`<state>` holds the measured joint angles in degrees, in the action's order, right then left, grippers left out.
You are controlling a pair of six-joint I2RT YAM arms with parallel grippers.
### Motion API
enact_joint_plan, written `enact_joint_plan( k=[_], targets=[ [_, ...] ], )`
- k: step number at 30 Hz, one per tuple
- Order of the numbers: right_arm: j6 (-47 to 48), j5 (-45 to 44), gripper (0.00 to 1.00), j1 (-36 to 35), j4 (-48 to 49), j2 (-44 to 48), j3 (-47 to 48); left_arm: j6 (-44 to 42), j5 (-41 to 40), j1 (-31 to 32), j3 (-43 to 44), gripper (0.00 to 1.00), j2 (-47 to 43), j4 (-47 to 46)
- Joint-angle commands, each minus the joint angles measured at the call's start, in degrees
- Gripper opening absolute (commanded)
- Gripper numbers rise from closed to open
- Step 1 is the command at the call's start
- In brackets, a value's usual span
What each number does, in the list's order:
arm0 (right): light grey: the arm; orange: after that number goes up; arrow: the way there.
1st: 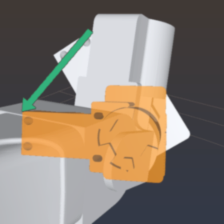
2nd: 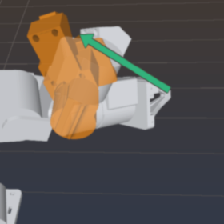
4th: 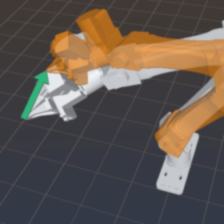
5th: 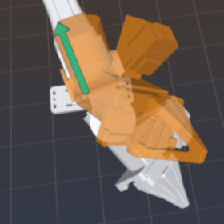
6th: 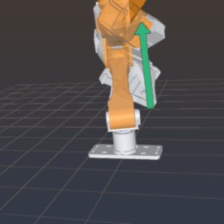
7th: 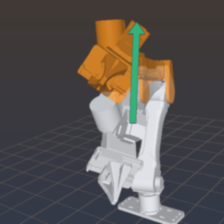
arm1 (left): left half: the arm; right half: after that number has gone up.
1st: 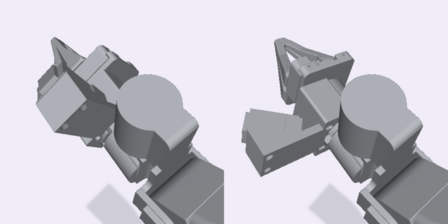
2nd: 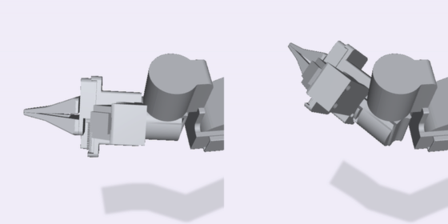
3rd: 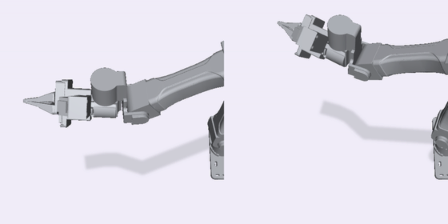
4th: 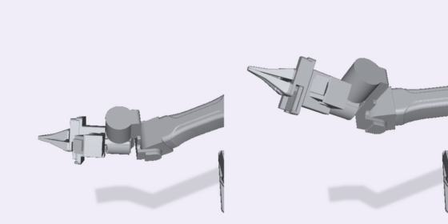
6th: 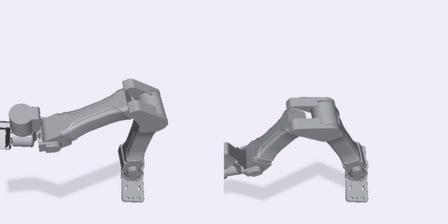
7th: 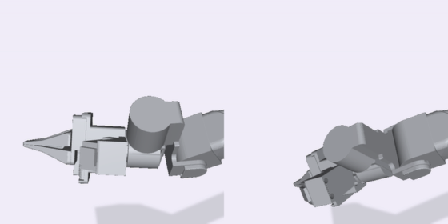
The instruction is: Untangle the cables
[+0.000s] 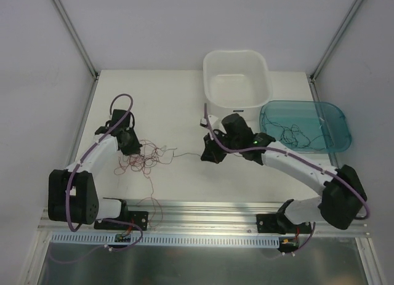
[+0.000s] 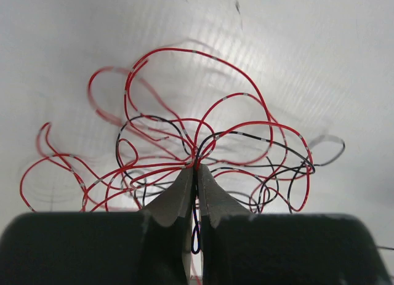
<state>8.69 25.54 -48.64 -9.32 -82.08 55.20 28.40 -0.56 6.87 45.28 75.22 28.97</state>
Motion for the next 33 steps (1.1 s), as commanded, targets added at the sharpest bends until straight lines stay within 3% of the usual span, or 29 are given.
enact_joint_plan(
  k=[1,7,15,26,29,33],
  targets=[
    [3.9,-2.2,0.01,5.5,-9.0,10.3,0.8,-3.3,-0.3,-3.7,4.0,0.0,-0.3,0.6],
    [8.3,-4.1,0.01,12.4,-23.8,22.6,11.2,-5.2,0.5,-9.7,7.0,0.0,1.9,0.6],
    [8.9,-5.4,0.01,19.1,-34.2,26.4,31.7,-7.0,0.3,-12.7,9.4,0.0,9.1,0.6],
    [6.8,-15.2,0.0,24.4,-32.1,26.4,43.7,-8.3,2.1,-14.2,10.4,0.04,12.4,0.6],
    [6.1,-17.3,0.01,25.6,-30.0,26.4,46.2,-8.9,2.2,-14.3,10.1,0.15,12.8,0.6],
    [4.9,-18.9,0.0,26.7,-28.1,25.7,48.7,-8.9,1.2,-14.2,10.1,0.15,12.1,0.6]
  ],
)
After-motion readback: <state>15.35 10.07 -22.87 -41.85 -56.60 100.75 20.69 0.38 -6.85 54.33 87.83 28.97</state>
